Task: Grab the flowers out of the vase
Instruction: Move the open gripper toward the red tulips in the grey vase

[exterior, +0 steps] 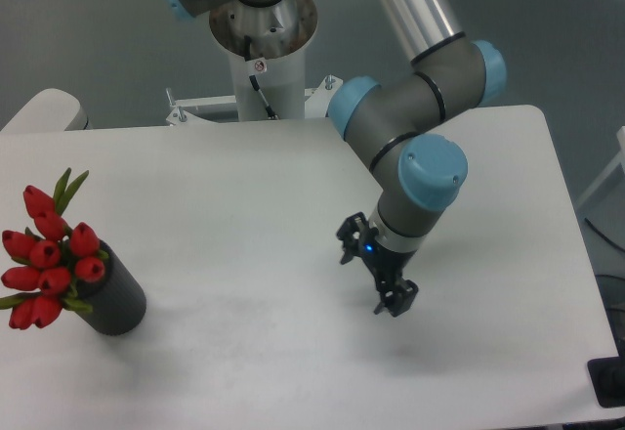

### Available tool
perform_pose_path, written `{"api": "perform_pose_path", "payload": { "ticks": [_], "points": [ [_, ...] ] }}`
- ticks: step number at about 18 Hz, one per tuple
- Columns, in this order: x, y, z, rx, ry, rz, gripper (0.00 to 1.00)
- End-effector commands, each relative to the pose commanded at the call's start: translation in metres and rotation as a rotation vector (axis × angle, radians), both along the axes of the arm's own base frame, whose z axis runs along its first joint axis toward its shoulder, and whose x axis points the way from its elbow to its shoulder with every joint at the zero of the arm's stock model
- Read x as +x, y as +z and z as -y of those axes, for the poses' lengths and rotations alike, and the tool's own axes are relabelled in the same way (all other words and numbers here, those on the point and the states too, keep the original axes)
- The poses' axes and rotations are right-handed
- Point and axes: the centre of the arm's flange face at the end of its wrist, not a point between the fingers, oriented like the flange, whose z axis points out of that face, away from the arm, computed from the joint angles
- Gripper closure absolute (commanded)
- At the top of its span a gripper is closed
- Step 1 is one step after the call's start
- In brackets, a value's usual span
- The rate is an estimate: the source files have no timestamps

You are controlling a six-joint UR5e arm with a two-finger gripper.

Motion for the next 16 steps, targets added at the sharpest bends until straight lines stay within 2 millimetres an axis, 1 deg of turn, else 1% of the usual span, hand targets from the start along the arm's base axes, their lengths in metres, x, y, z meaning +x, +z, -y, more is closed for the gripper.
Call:
{"api": "perform_pose_path", "payload": {
  "ticks": [3,6,8,9,10,13,14,16],
  "points": [
    [0.018,0.008,-0.003,0.035,-0.012,0.025,0.0],
    [0.041,0.009,-0.004,0.105,-0.008,0.106,0.0],
    [0.051,0.006,-0.007,0.154,0.009,0.178,0.0],
    [0.058,0.001,-0.008,0.171,0.018,0.217,0.0],
    [0.068,0.001,-0.009,0.193,0.019,0.252,0.0],
    [0.104,0.009,-0.014,0.252,0.006,0.331,0.0],
    [0.117,0.013,-0.016,0.256,0.007,0.35,0.0],
    [0.139,0.029,-0.027,0.264,0.014,0.383,0.0]
  ]
}}
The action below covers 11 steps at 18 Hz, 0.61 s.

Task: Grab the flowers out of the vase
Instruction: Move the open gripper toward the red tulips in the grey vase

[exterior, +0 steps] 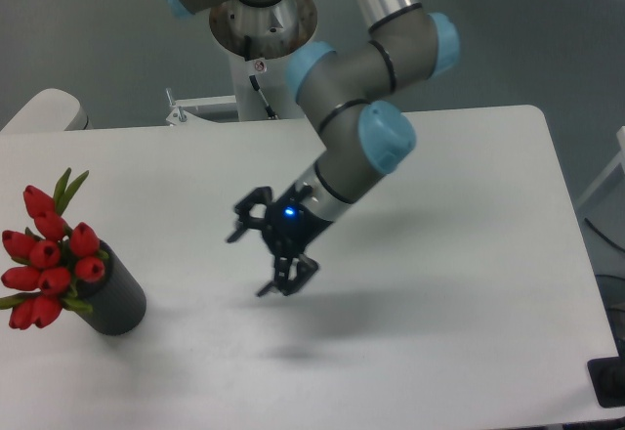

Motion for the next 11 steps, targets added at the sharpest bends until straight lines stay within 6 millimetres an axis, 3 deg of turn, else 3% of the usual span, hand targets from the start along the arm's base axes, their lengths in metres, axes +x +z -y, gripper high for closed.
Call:
{"api": "perform_pose_path", "payload": {
  "ticks": [3,7,11],
  "points": [
    [0.025,0.016,-0.01,0.021,0.005,0.061,0.0],
    [0.064,0.02,-0.031,0.073,-0.065,0.08,0.0],
    [0.084,0.022,-0.04,0.051,-0.058,0.106,0.0]
  ]
}}
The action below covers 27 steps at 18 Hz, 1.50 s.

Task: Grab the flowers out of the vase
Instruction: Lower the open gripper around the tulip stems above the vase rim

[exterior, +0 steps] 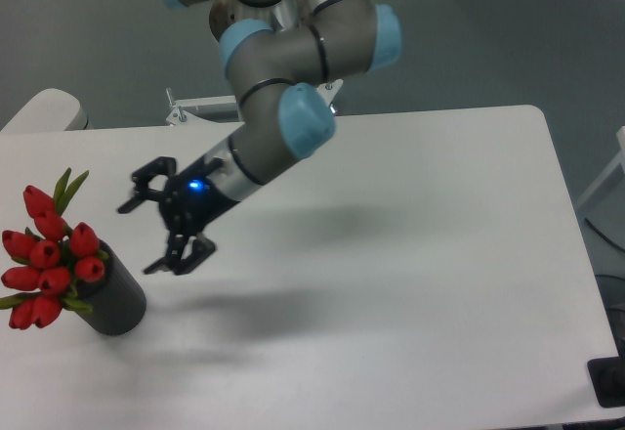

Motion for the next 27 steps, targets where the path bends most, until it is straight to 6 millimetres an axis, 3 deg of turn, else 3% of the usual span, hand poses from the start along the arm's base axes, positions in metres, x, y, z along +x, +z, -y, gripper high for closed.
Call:
{"api": "perform_pose_path", "payload": {
  "ticks": [6,11,18,24,25,27],
  "points": [
    [0.019,-0.009,-0.016,0.016,-0.025,0.024,0.0],
    [0.019,-0.02,-0.035,0.031,-0.024,0.014,0.0],
    [0.016,-0.022,-0.038,0.028,-0.02,0.017,0.0],
    [0.038,-0.023,-0.051,0.022,-0.053,0.025,0.0],
    [0.038,-0.021,-0.053,0.023,-0.052,0.025,0.11],
    [0.039,-0.019,-0.054,0.017,-0.046,0.028,0.46]
  ]
}}
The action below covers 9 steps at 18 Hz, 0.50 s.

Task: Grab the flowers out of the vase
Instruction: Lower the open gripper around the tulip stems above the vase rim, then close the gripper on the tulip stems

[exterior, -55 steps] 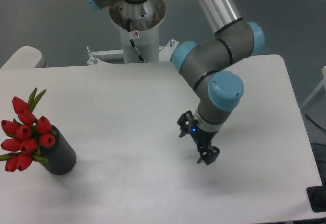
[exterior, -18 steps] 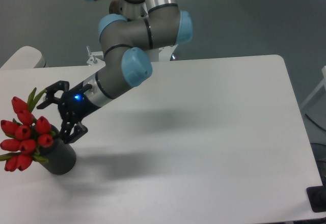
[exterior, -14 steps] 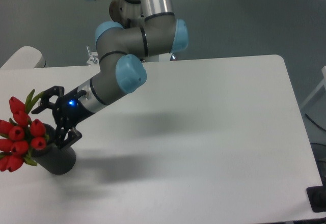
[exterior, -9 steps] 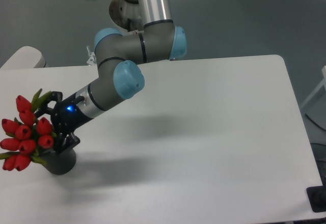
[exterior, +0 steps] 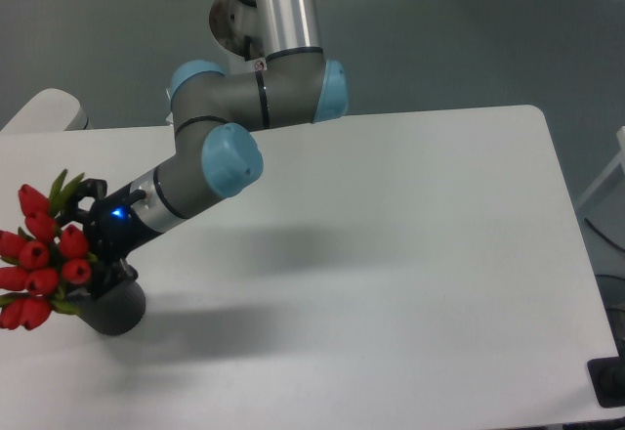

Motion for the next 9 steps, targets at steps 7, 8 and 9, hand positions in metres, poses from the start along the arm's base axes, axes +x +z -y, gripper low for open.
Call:
{"api": "perform_pose_path", "payload": {
  "ticks": [7,8,9],
  "points": [
    [-0.004,0.014,-0.001,0.007,0.012,-0.024,0.96],
    [-0.005,0.016,0.0,0.009,0.014,-0.025,0.96],
    [-0.005,0.016,0.0,0.008,0.014,-0.024,0.96]
  ]
}}
